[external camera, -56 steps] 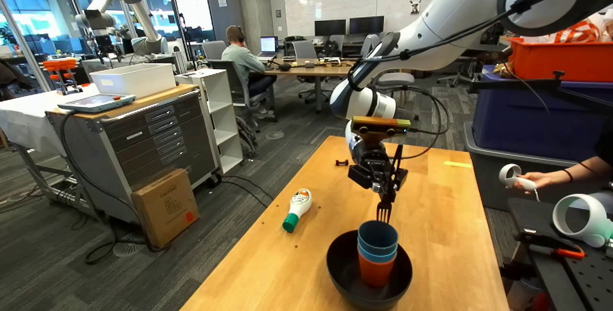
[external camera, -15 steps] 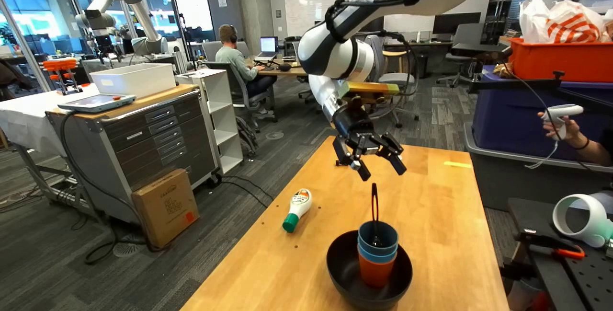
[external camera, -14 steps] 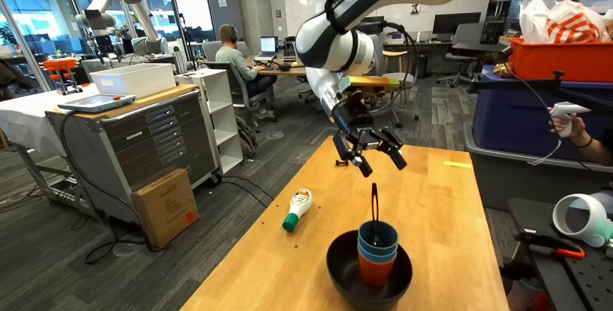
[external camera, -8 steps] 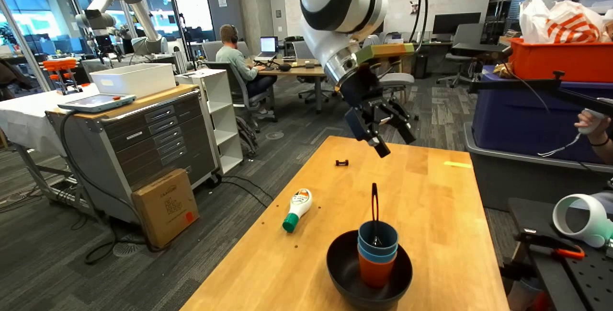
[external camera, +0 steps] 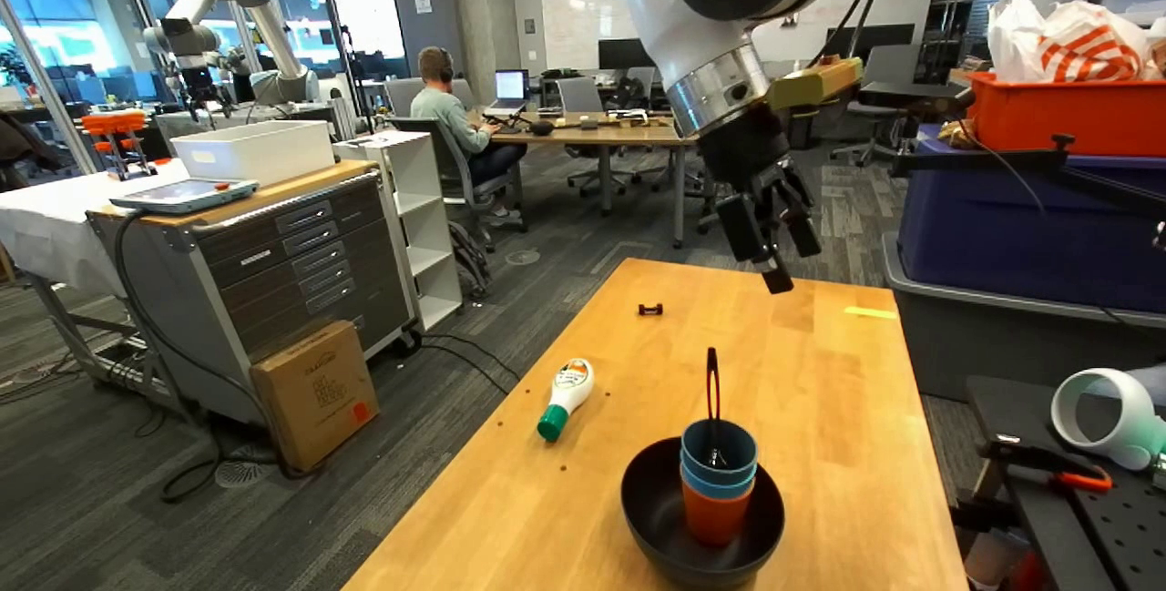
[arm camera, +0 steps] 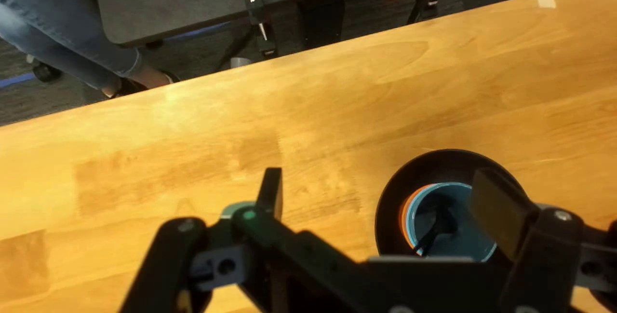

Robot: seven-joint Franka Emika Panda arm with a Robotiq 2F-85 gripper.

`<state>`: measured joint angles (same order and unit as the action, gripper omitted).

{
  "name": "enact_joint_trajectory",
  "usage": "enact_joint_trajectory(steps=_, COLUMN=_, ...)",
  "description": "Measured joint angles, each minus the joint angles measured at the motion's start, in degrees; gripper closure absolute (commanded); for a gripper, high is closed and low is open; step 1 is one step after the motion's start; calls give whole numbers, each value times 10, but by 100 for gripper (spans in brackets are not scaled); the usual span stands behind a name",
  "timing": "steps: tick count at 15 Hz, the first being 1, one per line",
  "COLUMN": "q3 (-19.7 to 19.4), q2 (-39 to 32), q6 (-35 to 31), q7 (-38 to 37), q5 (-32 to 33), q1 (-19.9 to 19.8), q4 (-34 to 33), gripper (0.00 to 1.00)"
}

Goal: Place the orange cup inside the black bowl, place the dark blue cup inside the light blue cup and place them inside the orange cup, place the black fork inside the stacked cups

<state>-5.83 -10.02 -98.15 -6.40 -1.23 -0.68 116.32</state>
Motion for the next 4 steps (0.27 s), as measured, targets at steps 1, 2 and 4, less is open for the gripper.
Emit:
enact_joint_trajectory(steps=1, q3=0, q2=10, q6=-5, q7=2, q5=1, q1=0, q4=11, gripper=0)
enact_joint_trajectory(steps=2, q3=0, q2=15, q6=-7, q7=3, q5=1, q1=0, q4=17, gripper=0)
enact_joint_trajectory(steps=4, q3=0, q2=18, q6=-12, q7=5, q5=1, q1=0, q4=22, gripper=0)
